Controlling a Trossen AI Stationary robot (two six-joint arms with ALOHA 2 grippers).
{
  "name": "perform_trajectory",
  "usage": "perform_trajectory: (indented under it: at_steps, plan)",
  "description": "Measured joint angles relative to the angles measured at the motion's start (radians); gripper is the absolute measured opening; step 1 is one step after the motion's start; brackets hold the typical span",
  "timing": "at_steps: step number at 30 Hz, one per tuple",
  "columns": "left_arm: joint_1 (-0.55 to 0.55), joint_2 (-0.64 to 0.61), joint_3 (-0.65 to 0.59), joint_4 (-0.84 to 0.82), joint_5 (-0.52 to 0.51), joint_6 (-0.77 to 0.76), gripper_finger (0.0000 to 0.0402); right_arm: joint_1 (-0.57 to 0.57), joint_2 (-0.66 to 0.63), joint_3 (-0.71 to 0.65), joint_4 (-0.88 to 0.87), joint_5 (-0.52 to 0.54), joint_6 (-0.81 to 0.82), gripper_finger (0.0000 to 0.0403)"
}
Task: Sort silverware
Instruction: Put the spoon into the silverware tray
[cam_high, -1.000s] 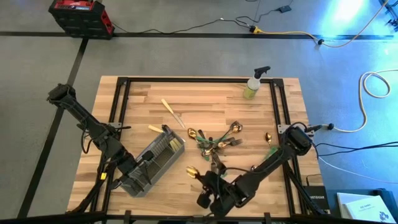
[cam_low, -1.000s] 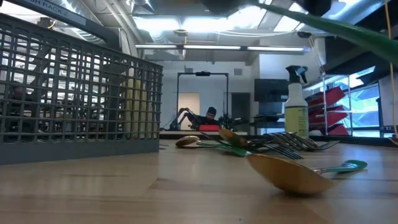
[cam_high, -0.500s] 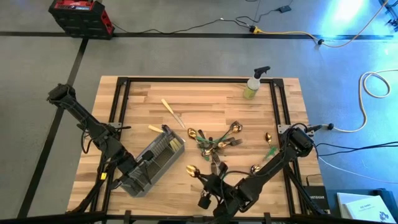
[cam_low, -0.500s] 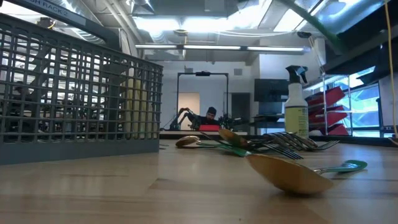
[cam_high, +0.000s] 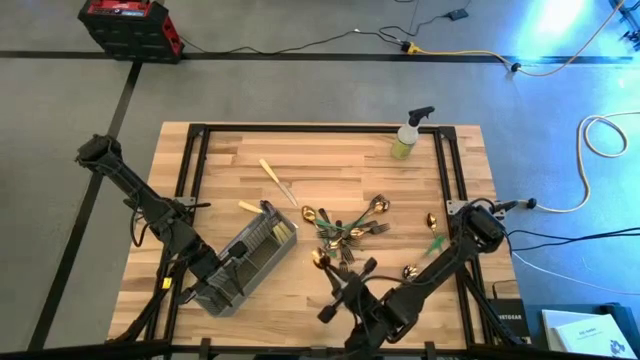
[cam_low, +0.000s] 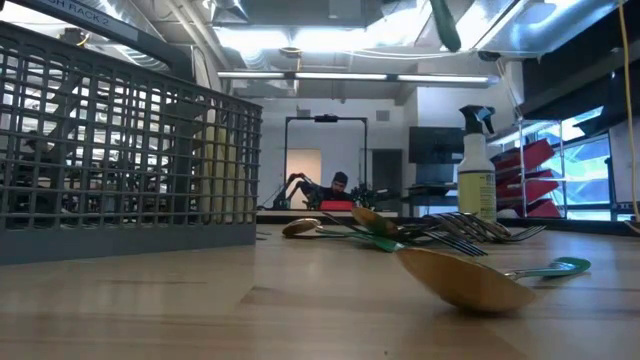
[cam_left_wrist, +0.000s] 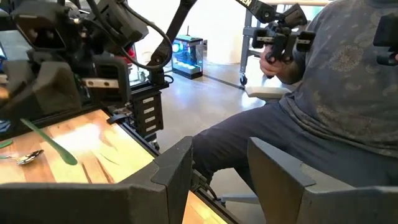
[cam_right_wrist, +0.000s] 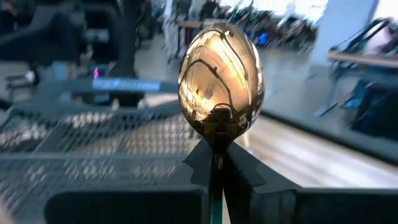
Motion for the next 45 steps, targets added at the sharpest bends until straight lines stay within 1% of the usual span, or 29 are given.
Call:
perform_trajectory:
  at_steps: [3,7,20,24,30,42,45]
  plan:
    - [0.0,0.0,0.0,0.0,0.0,0.0,0.014,0.004,0.0,0.0,-0.002,0.009,0.0,0.0002]
    - [0.0,0.0,0.0,0.0,0.0,0.0,0.014,0.002,0.001,0.0,-0.001,-0.018,0.005,0.0002]
    - [0.0,0.0,0.0,0.0,-0.001,0.0,0.014,0.0,0.002,0.0,0.008,-0.014,0.004,0.0002]
    - [0.0,0.0,0.0,0.0,-0.014,0.0,0.014,0.0,0.002,0.0,0.016,-0.016,0.004,0.0002]
    - [0.0,0.001,0.0,0.0,-0.074,0.0,0.014,0.0,0.002,0.0,0.018,-0.017,0.004,0.0002]
    - [0.0,0.001,0.0,0.0,-0.074,0.0,0.014,-0.008,0.003,0.0,0.031,-0.018,-0.007,0.0002]
    - [0.0,0.001,0.0,0.0,-0.075,0.0,0.014,-0.024,0.003,0.0,0.077,-0.05,-0.056,0.0002]
